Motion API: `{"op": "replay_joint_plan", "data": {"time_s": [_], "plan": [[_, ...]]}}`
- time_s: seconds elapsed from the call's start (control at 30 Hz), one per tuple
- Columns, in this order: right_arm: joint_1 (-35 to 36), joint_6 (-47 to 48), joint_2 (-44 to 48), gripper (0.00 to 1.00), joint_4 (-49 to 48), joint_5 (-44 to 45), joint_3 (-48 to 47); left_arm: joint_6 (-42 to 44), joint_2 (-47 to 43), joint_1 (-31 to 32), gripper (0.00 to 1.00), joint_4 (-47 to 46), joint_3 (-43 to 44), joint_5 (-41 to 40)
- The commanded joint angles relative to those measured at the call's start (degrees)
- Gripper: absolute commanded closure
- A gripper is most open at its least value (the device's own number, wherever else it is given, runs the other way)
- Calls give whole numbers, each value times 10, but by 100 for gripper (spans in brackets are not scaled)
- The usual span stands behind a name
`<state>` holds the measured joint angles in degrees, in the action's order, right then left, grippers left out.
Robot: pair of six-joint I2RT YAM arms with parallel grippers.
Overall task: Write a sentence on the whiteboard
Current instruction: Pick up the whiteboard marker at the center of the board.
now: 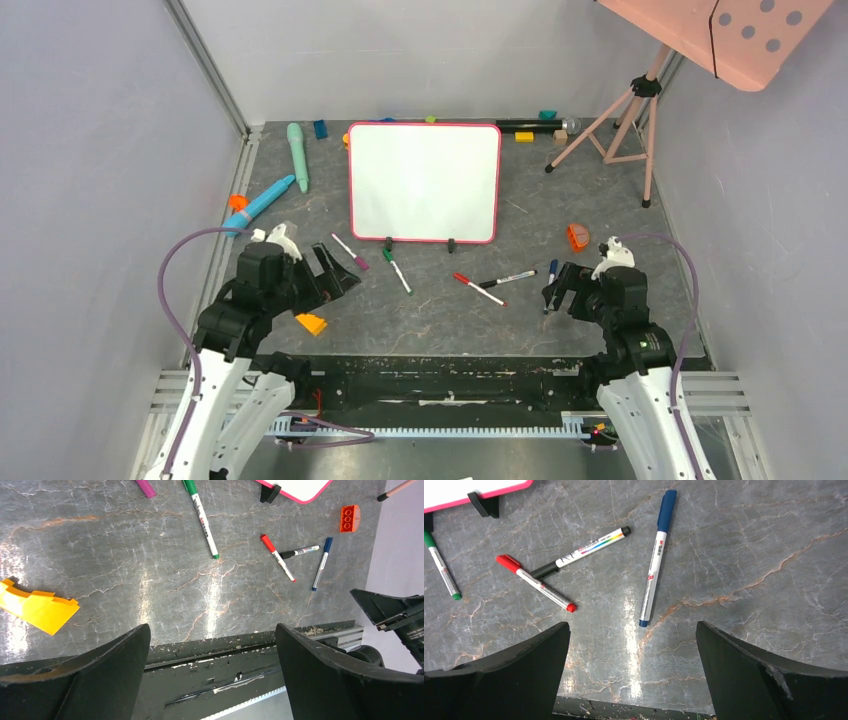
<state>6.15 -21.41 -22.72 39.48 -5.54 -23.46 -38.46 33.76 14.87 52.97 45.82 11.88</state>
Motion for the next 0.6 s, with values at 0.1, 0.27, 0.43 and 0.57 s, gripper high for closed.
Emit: {"op": "replay_joint_plan", "data": {"time_s": [0.1,0.27,0.43,0.57], "plan": [[3,-1,-10,2,-82,-49,-47,28,-3,2,0,8,44,-29],[3,-34,-38,2,-147,-87,-39,32,18,2,0,-19,53,-18],[14,-14,-118,2,-187,-84,-74,44,58,2,0,-33,62,-51],[78,3,-180,2,-204,-28,-120,33,106,2,0,-27,75,-129]]}}
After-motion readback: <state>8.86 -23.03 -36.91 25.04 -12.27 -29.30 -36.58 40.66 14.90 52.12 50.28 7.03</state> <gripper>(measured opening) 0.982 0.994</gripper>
